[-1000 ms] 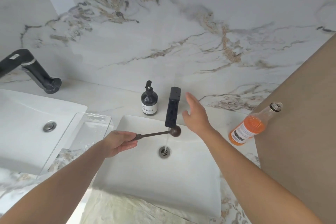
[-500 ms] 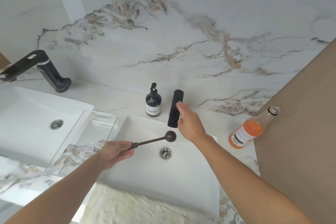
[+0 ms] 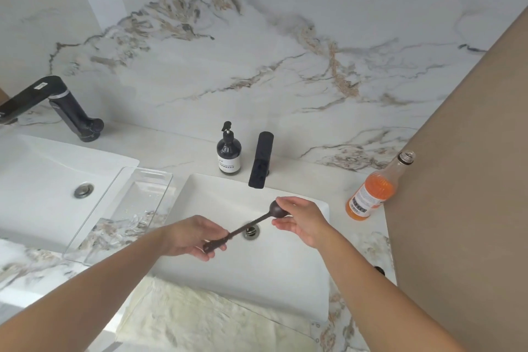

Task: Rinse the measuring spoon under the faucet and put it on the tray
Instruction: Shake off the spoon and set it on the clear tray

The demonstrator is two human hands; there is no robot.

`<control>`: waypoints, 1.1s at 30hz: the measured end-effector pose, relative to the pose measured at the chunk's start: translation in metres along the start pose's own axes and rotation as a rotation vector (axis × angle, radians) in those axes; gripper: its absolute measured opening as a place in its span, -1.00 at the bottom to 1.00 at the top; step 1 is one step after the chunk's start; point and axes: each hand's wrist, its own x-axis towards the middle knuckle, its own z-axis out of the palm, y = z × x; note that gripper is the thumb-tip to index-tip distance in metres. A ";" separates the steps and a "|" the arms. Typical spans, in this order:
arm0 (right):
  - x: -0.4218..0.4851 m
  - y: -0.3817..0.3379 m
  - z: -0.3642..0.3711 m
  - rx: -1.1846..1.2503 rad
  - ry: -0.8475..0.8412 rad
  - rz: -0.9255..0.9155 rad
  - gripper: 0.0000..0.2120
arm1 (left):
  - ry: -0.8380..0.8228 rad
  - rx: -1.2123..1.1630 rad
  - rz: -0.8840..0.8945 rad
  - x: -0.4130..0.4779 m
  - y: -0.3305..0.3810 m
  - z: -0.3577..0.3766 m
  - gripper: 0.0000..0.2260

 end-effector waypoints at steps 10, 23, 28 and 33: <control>-0.010 0.016 -0.006 0.074 0.133 0.333 -0.92 | 0.196 -0.101 0.017 0.021 -0.006 0.074 -0.86; -0.008 0.049 -0.008 0.054 -0.083 0.364 -0.82 | 0.212 -0.191 0.017 0.027 -0.026 0.109 -0.88; -0.011 0.050 0.001 -0.076 -0.044 0.133 -0.88 | 0.122 -0.056 0.017 0.023 -0.019 0.117 -0.86; -0.008 0.054 0.000 -0.057 0.060 0.074 -0.77 | -0.020 -0.267 0.020 0.019 -0.015 0.114 -0.73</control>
